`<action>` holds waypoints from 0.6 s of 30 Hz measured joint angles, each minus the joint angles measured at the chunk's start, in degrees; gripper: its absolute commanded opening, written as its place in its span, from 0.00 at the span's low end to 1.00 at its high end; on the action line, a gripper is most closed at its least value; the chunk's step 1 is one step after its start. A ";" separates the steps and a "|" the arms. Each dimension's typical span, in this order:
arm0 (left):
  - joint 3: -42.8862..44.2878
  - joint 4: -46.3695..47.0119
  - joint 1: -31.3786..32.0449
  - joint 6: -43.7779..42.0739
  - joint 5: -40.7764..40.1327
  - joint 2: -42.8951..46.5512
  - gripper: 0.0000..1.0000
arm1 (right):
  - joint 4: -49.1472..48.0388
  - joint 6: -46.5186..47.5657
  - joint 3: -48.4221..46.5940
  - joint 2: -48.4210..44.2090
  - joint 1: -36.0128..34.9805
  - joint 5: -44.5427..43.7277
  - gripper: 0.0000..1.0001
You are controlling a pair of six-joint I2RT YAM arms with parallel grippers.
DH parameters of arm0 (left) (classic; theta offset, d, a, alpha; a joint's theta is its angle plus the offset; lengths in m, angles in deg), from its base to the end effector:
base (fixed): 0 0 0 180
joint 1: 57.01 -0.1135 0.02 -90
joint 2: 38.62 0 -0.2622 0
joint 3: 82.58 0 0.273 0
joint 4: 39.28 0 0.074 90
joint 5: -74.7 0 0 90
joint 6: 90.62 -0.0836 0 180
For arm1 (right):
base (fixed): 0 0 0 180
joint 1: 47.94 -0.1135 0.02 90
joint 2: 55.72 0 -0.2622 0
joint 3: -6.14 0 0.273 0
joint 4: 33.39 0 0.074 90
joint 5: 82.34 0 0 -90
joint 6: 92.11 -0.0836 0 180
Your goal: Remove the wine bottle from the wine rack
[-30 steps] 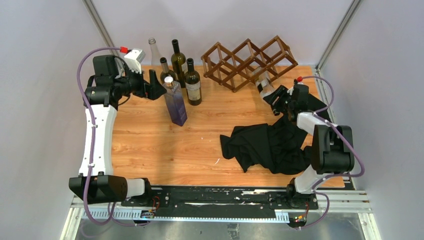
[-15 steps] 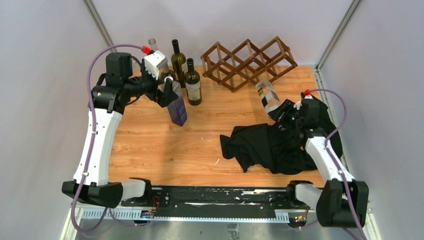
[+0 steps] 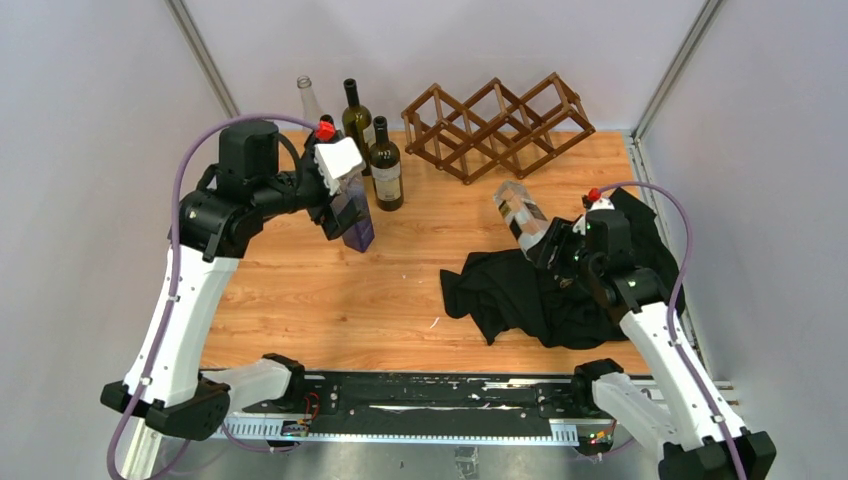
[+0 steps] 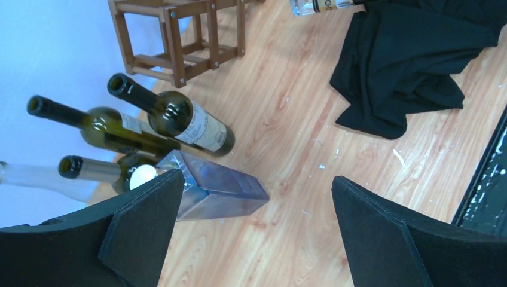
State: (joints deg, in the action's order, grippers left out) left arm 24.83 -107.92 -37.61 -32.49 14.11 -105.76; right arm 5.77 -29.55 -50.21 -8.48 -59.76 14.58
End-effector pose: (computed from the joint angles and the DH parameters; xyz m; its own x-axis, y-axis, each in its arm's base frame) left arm 0.2275 -0.1236 0.4618 -0.0127 0.4921 -0.8704 0.8285 0.4926 0.2664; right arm 0.2401 0.0605 0.2706 -0.5757 0.3469 -0.7404 -0.0452 0.8907 0.4524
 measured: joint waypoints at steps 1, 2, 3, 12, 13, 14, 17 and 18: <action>0.00 -0.07 0.74 -1.11 -0.26 0.39 1.00 | 1.62 0.09 -1.03 -0.35 -1.75 -1.16 0.00; 0.00 -0.13 1.38 -2.10 -0.57 0.66 1.00 | 2.97 0.13 -2.12 -0.52 -3.58 -2.27 0.00; 0.00 -0.20 2.29 -3.26 -1.18 0.81 1.00 | 4.39 0.17 -3.52 -0.50 -5.95 -3.61 0.00; -1.42 -0.42 15.78 -11.56 -6.32 -0.87 1.00 | 10.49 0.20 -13.11 4.57 -21.05 -10.03 0.00; -2.01 -0.44 18.03 -12.94 -7.52 -1.20 1.00 | 11.04 0.13 -14.32 5.60 -22.67 -10.43 0.00; -2.51 -0.44 19.67 -13.97 -8.44 -1.53 1.00 | 11.32 0.04 -15.08 6.32 -23.78 -10.84 0.00; -4.31 -0.46 25.11 -17.59 -11.72 -2.86 1.00 | 11.98 -0.20 -17.42 8.87 -27.30 -12.24 0.00; -4.79 -0.50 26.53 -18.64 -12.57 -3.41 1.00 | 12.15 -0.28 -18.16 9.73 -28.35 -12.48 0.00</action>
State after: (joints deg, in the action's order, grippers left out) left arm 20.05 -108.42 -11.07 -51.14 1.54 -109.17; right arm 17.92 -29.84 -68.38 1.25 -88.10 2.10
